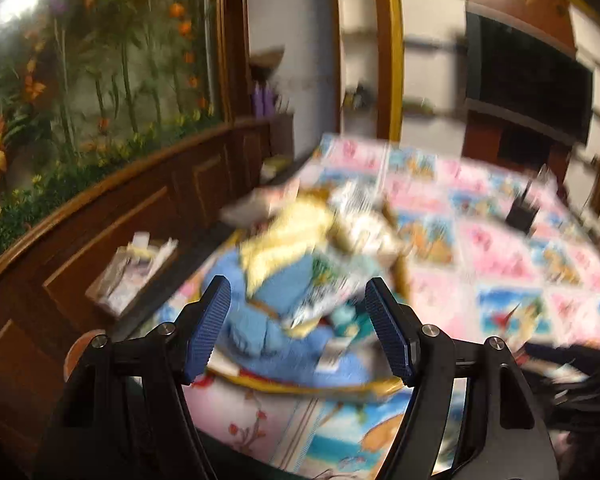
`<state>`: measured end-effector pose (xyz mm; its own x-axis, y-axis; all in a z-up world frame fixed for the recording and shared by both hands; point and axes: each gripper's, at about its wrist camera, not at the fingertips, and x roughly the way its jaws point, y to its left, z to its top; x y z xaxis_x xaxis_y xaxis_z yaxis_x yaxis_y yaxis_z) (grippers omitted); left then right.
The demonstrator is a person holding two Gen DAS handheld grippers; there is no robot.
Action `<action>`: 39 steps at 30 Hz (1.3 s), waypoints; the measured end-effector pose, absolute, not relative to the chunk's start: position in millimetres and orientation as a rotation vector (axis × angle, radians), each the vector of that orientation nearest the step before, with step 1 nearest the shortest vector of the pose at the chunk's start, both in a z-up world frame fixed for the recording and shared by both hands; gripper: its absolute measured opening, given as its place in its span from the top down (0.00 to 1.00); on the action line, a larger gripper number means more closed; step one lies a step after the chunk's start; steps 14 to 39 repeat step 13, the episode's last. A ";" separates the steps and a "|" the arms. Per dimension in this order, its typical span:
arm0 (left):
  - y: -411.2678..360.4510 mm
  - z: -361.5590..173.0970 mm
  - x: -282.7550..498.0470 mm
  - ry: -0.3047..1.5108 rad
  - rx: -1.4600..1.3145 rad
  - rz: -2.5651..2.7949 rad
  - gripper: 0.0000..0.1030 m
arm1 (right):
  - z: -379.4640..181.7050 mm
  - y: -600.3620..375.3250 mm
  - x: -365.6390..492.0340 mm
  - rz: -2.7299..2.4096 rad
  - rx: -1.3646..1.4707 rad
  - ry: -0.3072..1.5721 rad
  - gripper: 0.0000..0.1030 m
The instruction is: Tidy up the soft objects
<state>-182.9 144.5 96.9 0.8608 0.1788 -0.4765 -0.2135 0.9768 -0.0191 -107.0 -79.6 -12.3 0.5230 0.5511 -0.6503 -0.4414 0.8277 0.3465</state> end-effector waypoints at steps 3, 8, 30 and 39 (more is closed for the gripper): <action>142.8 113.5 -193.1 0.415 -0.100 0.082 0.00 | -12.0 -80.1 -107.5 0.596 0.144 0.824 0.36; 143.3 102.6 -177.2 0.534 -0.090 0.066 0.00 | -10.4 -81.9 -108.7 0.594 0.152 0.809 0.36; 137.2 85.9 -163.1 0.658 -0.079 0.140 0.00 | -10.1 -83.4 -108.3 0.592 0.162 0.808 0.36; 137.2 85.9 -163.1 0.658 -0.079 0.140 0.00 | -10.1 -83.4 -108.3 0.592 0.162 0.808 0.36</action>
